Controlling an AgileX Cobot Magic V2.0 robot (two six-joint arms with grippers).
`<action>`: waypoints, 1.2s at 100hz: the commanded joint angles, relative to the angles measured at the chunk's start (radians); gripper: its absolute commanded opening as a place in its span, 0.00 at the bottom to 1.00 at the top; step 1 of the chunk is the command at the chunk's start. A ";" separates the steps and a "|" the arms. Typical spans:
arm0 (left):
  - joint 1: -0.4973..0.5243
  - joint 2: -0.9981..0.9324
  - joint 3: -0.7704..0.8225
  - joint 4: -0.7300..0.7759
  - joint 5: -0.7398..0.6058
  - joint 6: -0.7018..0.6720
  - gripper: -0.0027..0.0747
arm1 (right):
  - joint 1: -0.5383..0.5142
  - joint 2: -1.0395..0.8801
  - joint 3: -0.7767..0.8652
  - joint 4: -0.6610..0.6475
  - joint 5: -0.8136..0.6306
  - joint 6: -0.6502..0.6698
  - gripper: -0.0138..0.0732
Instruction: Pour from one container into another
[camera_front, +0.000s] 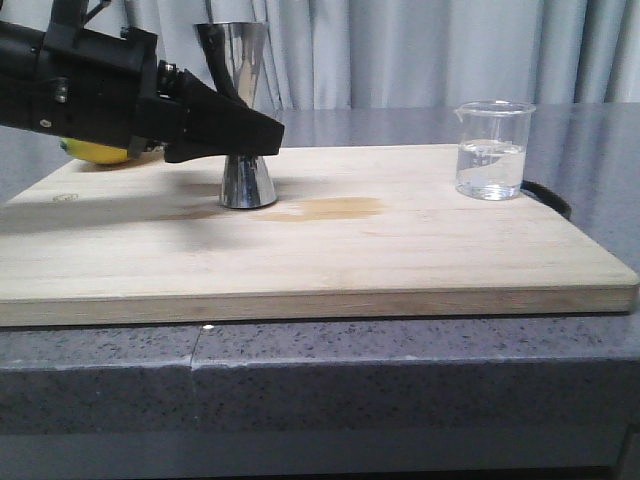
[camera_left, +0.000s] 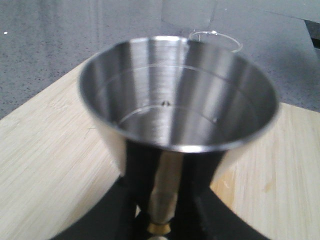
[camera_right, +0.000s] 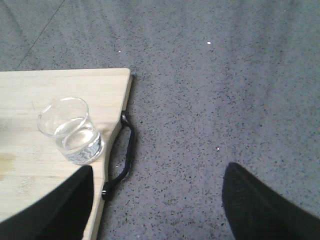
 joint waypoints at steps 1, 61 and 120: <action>-0.010 -0.039 -0.027 -0.069 0.102 -0.004 0.01 | 0.002 0.001 -0.033 -0.006 -0.080 -0.011 0.72; -0.010 -0.220 -0.027 -0.029 0.106 -0.171 0.01 | 0.226 0.061 0.375 -0.002 -0.854 -0.011 0.72; -0.010 -0.267 -0.027 0.038 0.096 -0.245 0.01 | 0.226 0.541 0.361 -0.062 -1.343 -0.011 0.72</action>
